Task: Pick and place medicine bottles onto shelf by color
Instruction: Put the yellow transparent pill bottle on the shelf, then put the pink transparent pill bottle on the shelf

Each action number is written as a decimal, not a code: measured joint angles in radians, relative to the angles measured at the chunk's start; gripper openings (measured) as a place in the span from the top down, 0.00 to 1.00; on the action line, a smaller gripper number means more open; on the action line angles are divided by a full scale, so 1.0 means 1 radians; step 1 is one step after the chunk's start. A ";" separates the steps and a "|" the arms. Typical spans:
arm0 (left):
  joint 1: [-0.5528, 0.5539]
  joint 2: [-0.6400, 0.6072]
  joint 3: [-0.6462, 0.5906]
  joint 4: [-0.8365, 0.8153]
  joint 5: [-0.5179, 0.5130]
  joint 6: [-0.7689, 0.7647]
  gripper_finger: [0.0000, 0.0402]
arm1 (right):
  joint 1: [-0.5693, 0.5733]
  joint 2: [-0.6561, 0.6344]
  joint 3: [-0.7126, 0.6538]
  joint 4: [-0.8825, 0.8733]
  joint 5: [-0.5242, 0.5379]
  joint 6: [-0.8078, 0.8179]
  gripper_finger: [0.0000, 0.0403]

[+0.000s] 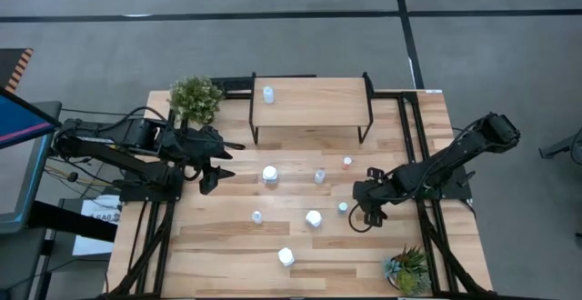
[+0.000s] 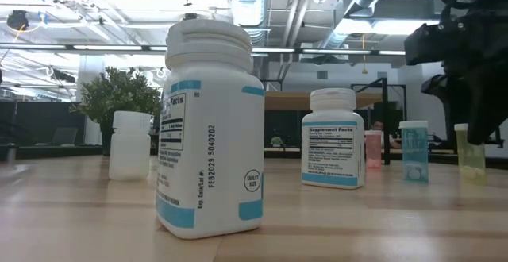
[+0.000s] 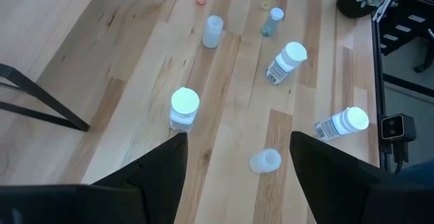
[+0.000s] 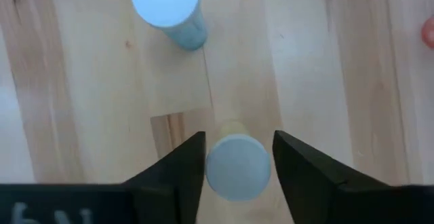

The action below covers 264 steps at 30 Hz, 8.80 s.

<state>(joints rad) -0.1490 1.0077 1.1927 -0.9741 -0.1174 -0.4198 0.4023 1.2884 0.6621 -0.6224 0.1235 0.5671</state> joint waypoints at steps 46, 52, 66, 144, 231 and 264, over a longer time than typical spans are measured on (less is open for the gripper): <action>0.000 0.000 0.000 0.000 -0.003 0.000 0.39 | -0.969 0.314 0.982 -0.537 -0.081 -0.708 0.72; 0.000 0.000 0.000 0.000 -0.003 0.015 0.39 | -1.101 0.386 0.990 -0.585 -0.165 -0.699 0.72; 0.000 0.000 0.000 0.000 -0.003 0.015 0.39 | -1.131 0.418 0.991 -0.549 -0.161 -0.706 0.68; 0.000 0.000 0.000 0.000 -0.003 0.015 0.39 | -0.529 -0.050 0.171 -0.160 -0.048 -0.485 0.43; 0.000 0.000 0.000 0.005 -0.029 0.014 0.39 | -0.838 0.198 0.846 -0.597 -0.147 -0.786 0.71; 0.000 0.000 0.000 0.004 -0.029 0.015 0.39 | -1.176 0.274 0.847 -0.524 -0.123 -0.903 0.72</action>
<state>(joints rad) -0.1493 1.0080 1.1931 -0.9699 -0.1467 -0.4046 -0.7734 1.5628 1.5095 -1.1460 0.0008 -0.3357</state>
